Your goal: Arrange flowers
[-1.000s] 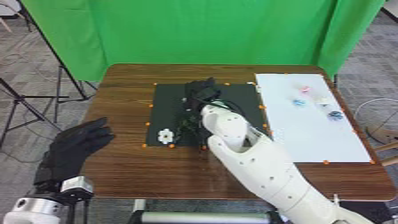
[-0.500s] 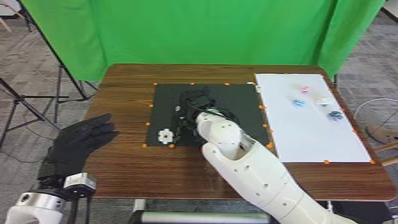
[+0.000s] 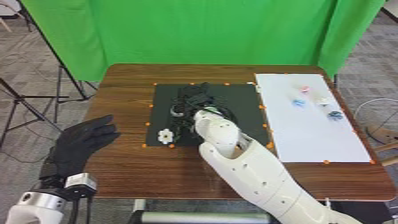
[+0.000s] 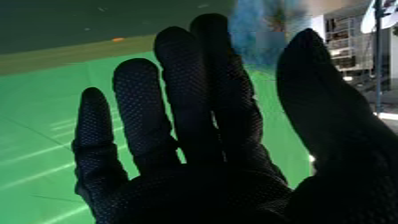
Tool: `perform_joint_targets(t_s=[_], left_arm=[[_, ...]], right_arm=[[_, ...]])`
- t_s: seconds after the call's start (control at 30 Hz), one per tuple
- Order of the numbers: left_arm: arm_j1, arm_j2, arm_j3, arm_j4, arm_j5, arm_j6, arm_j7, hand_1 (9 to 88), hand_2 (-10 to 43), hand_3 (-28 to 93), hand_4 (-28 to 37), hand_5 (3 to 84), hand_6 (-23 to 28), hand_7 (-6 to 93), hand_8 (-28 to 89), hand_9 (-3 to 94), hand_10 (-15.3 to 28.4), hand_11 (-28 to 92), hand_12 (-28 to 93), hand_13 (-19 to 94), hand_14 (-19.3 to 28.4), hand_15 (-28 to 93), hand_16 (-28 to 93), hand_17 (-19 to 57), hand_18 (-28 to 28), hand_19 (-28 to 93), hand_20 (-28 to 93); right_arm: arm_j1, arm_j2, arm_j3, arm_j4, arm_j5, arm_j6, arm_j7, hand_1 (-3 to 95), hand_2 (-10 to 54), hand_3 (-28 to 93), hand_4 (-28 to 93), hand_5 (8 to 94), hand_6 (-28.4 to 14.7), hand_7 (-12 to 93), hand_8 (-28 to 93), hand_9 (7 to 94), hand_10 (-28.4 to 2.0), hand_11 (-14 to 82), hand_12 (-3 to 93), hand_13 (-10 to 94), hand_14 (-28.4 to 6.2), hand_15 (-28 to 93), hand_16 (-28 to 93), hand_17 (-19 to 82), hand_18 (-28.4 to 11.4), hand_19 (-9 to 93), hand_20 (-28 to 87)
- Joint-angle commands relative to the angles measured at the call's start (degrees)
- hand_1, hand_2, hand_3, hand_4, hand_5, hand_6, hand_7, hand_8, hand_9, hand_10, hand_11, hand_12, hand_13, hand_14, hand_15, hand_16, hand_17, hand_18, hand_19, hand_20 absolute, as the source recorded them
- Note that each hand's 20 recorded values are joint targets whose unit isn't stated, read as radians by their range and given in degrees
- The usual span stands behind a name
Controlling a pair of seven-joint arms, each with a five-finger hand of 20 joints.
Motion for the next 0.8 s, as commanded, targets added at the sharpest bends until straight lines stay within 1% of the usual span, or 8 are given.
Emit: perform_joint_targets(t_s=[0.03, 0.2, 0.23, 0.27, 0.47, 0.53, 0.73, 0.8], left_arm=[[-0.2, -0.33, 0.25, 0.25, 0.28, -0.54, -0.59, 27.4, 8.3, 79, -13.5, 45.0, 14.8, 11.3, -7, 40.4, 23.5, 32, 10, 31, 28.4, 56, -12, -9.4, 22.7, 58, 15], [-0.2, -0.31, 0.4, 0.2, 0.37, -0.58, -0.71, 27.5, 8.3, 79, -13.4, 45.0, 14.8, 11.4, -7, 40.5, 23.5, 32, 10, 31, 28.4, 56, -12, -9.4, 22.9, 58, 15], [-0.1, -0.24, 0.37, 0.2, 0.3, -0.52, -0.42, 27.5, 8.3, 79, -13.4, 45.0, 14.8, 11.3, -7, 40.5, 23.5, 32, 10, 31, 28.4, 56, -12, -9.4, 22.8, 58, 15], [0.2, 0.45, 0.43, 0.12, -0.25, 0.03, 0.13, 27.5, 8.3, 79, -13.4, 45.0, 14.8, 11.3, -7, 40.6, 23.6, 32, 10, 31, 28.4, 56, -12, -9.4, 22.8, 58, 14], [1.4, 0.78, 0.32, -0.09, -0.83, 0.93, 1.16, 27.5, 8.2, 79, -13.3, 45.1, 14.9, 11.2, -7, 40.8, 23.6, 32, 10, 31, 28.4, 56, -12, -9.4, 22.9, 59, 14], [2.4, 1.09, 0.03, -0.34, -1.1, 1.32, 1.61, 27.5, 8.2, 79, -13.2, 45.1, 14.9, 11.2, -7, 40.9, 23.6, 32, 10, 31, 28.4, 56, -12, -9.4, 22.9, 59, 14], [6.5, 2.12, -0.69, -1.55, -2.72, 3.69, 4.47, 27.5, 8.1, 79, -13.3, 45.7, 14.8, 11.2, -7, 41.4, 23.7, 32, 10, 32, 28.4, 56, -12, -9.4, 22.8, 59, 14], [7.1, 2.13, -0.88, -1.82, -2.99, 4.16, 4.72, 27.5, 8.1, 79, -13.4, 45.9, 14.8, 11.2, -7, 41.5, 23.6, 32, 10, 32, 28.4, 56, -12, -9.4, 22.8, 59, 14]], right_arm=[[0.5, -0.7, 0.4, -0.9, 0.5, -2.4, 0.9, 26.9, -4.2, 81, -28, 64.3, -0.6, 28, -17, 58.0, -14.6, 52.7, 23.1, 40, -18.3, 82, 20, 0, -27.4, 66, 33], [0.5, -0.8, 0.3, -1.0, 0.0, -2.6, 0.6, 26.7, -5.3, 82, -28, 62.9, -1.3, 28, -17, 56.3, -14.9, 53.3, 22.8, 38, -19.1, 83, 19, -1, -27.8, 66, 33], [0.7, -0.8, 0.3, -1.0, 0.0, -2.5, 0.6, 26.7, -5.3, 82, -28, 62.8, -1.4, 28, -17, 56.1, -15.0, 53.3, 22.8, 38, -19.1, 83, 19, -1, -27.8, 66, 33], [0.9, -0.6, 0.0, -0.9, 0.1, -2.1, 0.8, 26.7, -5.3, 82, -28, 62.8, -1.4, 28, -17, 56.1, -15.0, 53.4, 22.7, 38, -19.2, 83, 19, -1, -27.8, 66, 33], [2.0, -0.1, -0.9, -1.1, -1.1, -1.8, 0.2, 26.5, -5.4, 82, -28, 61.8, -2.1, 27, -17, 54.6, -16.0, 53.6, 22.5, 36, -20.1, 83, 19, -2, -28.1, 66, 33], [3.0, 0.7, -1.8, -2.1, 0.4, -2.0, 0.4, 25.9, -5.5, 83, -28, 59.7, -3.0, 26, -16, 52.3, -17.0, 53.9, 22.2, 34, -21.0, 84, 19, -3, -28.3, 66, 33], [7.2, 6.0, -6.1, -7.6, 3.4, -0.4, 0.7, 22.7, -4.3, 84, -28, 55.3, -4.6, 27, -17, 47.5, -20.4, 54.4, 21.7, 30, -23.4, 85, 18, -4, -28.3, 65, 33], [8.8, 9.0, -6.8, -10.5, 5.8, -0.5, 1.8, 21.7, -3.8, 84, -28, 53.8, -5.3, 26, -17, 46.1, -21.6, 54.1, 21.6, 29, -24.2, 85, 17, -5, -28.4, 65, 33]])
